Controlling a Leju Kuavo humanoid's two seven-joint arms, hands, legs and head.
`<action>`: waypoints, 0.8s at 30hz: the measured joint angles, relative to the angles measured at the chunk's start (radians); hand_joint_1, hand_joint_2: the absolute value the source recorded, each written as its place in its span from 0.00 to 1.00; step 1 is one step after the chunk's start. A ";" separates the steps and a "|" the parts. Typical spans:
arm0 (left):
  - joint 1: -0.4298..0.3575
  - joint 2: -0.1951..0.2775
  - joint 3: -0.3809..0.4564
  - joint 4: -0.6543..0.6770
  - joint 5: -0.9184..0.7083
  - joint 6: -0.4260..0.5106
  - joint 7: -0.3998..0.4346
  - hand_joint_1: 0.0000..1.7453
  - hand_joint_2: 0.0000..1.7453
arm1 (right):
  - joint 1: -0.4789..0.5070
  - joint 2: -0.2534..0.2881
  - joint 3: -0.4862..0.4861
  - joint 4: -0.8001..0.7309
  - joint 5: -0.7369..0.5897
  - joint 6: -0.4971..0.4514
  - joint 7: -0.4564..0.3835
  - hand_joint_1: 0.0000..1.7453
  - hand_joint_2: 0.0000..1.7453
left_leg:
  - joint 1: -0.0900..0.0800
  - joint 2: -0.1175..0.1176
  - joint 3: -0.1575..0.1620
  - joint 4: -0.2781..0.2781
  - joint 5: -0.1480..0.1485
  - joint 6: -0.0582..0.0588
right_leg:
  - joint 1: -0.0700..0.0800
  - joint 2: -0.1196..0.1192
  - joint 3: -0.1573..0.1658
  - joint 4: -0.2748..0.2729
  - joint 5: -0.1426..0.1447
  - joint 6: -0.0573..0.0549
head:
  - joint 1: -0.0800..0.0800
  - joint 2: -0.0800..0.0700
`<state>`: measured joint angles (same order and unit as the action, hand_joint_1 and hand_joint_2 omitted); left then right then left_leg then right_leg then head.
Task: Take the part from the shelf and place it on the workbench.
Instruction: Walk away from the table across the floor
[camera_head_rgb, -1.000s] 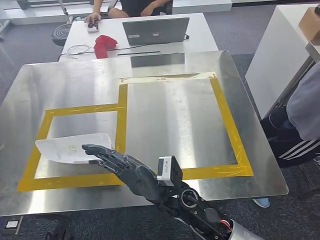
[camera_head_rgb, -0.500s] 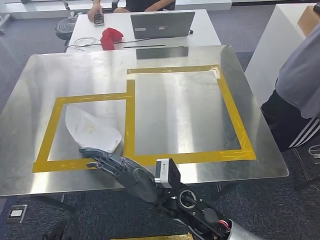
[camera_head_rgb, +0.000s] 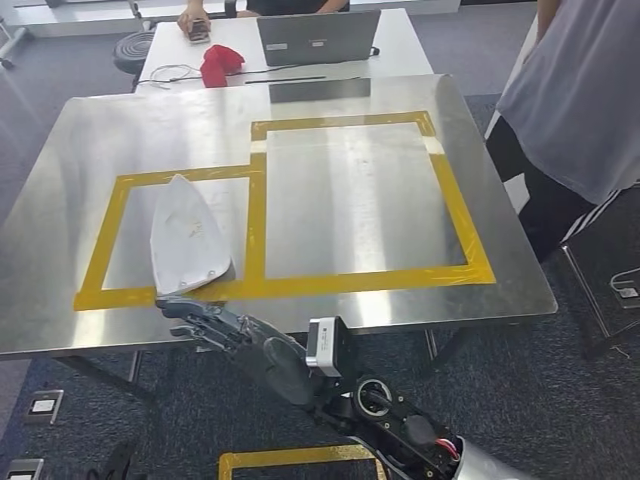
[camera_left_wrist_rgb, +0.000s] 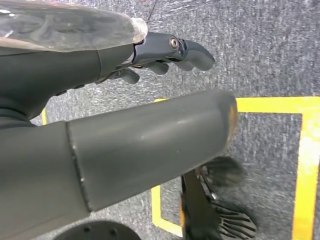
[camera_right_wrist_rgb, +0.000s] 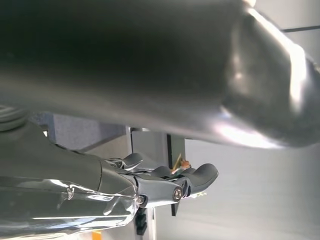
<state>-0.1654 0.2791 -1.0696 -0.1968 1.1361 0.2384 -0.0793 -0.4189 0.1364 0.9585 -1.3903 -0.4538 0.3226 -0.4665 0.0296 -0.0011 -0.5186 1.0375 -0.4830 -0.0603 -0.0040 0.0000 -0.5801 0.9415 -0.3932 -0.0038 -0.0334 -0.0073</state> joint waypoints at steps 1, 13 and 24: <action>-0.001 0.000 0.000 0.000 0.000 0.000 0.000 0.00 0.00 | -0.001 0.000 0.001 0.000 0.000 0.000 0.000 0.00 0.00 | -0.001 -0.002 0.037 -0.060 -0.002 0.004 | 0.001 0.000 -0.005 0.004 0.005 0.006 | 0.001 0.000; -0.003 -0.001 0.001 -0.001 -0.004 0.000 0.000 0.00 0.00 | 0.000 -0.001 0.002 0.000 -0.003 -0.006 0.002 0.00 0.00 | -0.032 0.000 -0.061 -0.097 0.078 0.079 | 0.009 0.003 -0.045 0.290 -0.146 0.017 | 0.007 0.000; -0.001 0.000 0.004 -0.002 0.005 0.001 0.003 0.00 0.00 | -0.005 0.000 0.005 0.005 -0.018 0.029 -0.004 0.00 0.00 | -0.027 -0.003 -0.145 0.070 -0.034 0.029 | 0.016 -0.006 0.102 -0.053 -0.049 -0.036 | 0.005 0.000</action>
<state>-0.1660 0.2791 -1.0659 -0.1987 1.1411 0.2392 -0.0763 -0.4242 0.1361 0.9632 -1.3851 -0.4718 0.3512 -0.4702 0.0027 -0.0037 -0.6639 1.1079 -0.5173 -0.0310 0.0122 -0.0056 -0.4784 0.8884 -0.4426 -0.0399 -0.0281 -0.0072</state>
